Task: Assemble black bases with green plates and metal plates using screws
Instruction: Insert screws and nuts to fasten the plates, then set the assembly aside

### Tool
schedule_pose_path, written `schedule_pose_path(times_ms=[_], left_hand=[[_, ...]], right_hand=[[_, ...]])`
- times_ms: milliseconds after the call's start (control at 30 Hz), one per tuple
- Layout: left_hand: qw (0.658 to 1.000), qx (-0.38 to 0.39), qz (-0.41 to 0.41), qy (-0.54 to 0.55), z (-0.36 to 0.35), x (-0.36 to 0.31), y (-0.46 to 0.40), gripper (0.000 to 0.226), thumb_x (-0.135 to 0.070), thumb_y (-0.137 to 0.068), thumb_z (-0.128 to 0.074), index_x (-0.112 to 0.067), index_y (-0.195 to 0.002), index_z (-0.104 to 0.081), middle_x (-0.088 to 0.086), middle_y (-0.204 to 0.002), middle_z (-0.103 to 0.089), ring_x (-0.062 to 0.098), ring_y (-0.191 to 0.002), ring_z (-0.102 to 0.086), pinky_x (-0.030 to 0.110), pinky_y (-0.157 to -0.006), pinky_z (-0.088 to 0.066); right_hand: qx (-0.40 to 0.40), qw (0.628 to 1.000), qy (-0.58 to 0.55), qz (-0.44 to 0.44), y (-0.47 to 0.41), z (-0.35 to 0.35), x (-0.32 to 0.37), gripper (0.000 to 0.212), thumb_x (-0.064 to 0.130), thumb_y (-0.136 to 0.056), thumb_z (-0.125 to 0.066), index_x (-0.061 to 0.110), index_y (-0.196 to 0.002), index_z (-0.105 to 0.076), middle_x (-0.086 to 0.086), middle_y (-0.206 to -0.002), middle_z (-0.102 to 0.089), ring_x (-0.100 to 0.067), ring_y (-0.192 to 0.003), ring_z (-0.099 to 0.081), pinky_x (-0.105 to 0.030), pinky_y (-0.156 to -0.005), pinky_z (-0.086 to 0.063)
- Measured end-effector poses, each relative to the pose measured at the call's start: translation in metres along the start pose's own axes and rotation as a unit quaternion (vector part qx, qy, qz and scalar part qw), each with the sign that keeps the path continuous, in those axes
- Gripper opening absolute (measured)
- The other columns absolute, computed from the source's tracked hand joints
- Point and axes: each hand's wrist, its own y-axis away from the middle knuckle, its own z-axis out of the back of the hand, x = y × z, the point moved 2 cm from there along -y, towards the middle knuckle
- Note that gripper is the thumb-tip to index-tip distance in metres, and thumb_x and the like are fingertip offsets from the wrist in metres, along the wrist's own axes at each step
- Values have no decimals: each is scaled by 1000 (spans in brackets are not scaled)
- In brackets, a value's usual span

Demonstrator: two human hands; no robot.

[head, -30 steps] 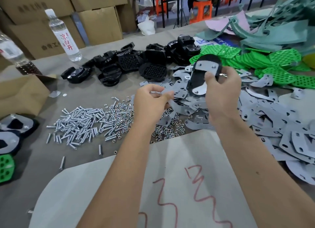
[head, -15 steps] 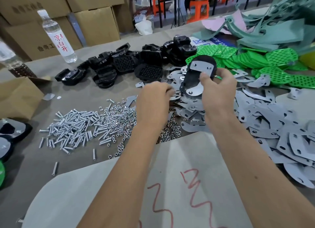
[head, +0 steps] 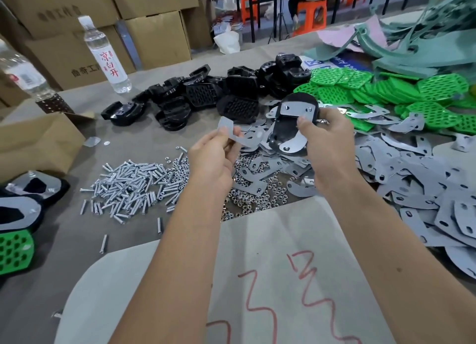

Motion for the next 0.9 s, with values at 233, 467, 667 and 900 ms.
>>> schedule_pose_path(times_ms=[233,467,667,900], left_hand=[[973,-6,-130,-189,44,-12,17,22,-19,-100,-69,-21,-80,-79,-2,-71,-72,12,-55,-62,24,-52,-56],[944,14,-224,-243,80,-13,31,17,-8,-80,-87,-13,-87,-73,9,-71,-76,17,-56,-67,28,-51,-55],[937,-10,-234,-260,81,-8,24,25,-13,-78,-90,-7,-84,-67,6,-65,-73,14,-50,-64,26,-46,-50],[893,-85,-254,-361,88,-13,23,43,-44,-66,-96,-20,-84,-65,-5,-62,-69,14,-57,-68,40,-53,-56]], right_hand=[[136,990,3,-24,24,-27,-5,9,13,-99,-67,18,-102,-73,-2,-93,-80,-27,-92,-77,-55,-91,-60],[277,960,15,-30,53,-54,-14,16,7,-102,-61,15,-110,-73,-1,-98,-81,-16,-90,-78,-29,-73,-63],[299,954,20,-12,57,-56,-16,18,8,-104,-57,17,-109,-71,0,-99,-80,-15,-90,-77,-27,-68,-59],[310,950,32,11,56,-59,-20,18,9,-104,-58,16,-115,-70,-2,-103,-80,-22,-97,-77,-42,-83,-61]])
